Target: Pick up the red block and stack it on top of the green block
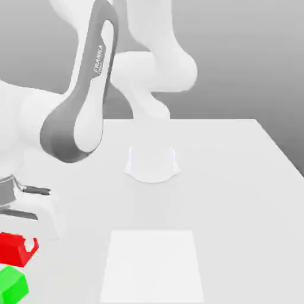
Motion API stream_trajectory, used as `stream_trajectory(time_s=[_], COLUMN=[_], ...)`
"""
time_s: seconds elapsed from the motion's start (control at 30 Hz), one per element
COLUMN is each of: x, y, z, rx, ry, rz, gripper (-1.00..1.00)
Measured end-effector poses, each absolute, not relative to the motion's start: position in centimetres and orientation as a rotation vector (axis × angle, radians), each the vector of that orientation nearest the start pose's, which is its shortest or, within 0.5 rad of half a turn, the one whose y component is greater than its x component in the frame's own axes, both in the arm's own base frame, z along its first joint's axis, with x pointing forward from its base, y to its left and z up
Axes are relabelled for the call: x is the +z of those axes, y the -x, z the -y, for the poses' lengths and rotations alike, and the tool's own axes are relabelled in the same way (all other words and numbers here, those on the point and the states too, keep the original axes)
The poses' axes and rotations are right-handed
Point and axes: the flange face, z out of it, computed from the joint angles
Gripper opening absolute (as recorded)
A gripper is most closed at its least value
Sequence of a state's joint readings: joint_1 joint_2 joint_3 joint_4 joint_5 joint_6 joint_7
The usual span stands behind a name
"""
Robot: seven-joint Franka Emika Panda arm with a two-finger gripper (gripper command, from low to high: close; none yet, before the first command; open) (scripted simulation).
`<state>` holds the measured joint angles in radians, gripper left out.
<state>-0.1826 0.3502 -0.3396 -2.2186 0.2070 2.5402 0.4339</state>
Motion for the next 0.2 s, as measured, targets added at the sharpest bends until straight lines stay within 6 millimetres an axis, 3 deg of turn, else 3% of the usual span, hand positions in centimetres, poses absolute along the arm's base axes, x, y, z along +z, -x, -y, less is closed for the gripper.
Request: stream_trajectory(time_s=[0.07, 0.1, 0.2], x=[19.6, 18.7, 18.7], y=[-47.5, -47.4, -47.4], z=[28.2, 28.2, 28.2], rx=[0.000, 0.001, 0.001], ry=[2.662, 2.660, 2.660], rz=[-1.666, -1.669, -1.669], gripper=[-1.00, 1.00, 1.00])
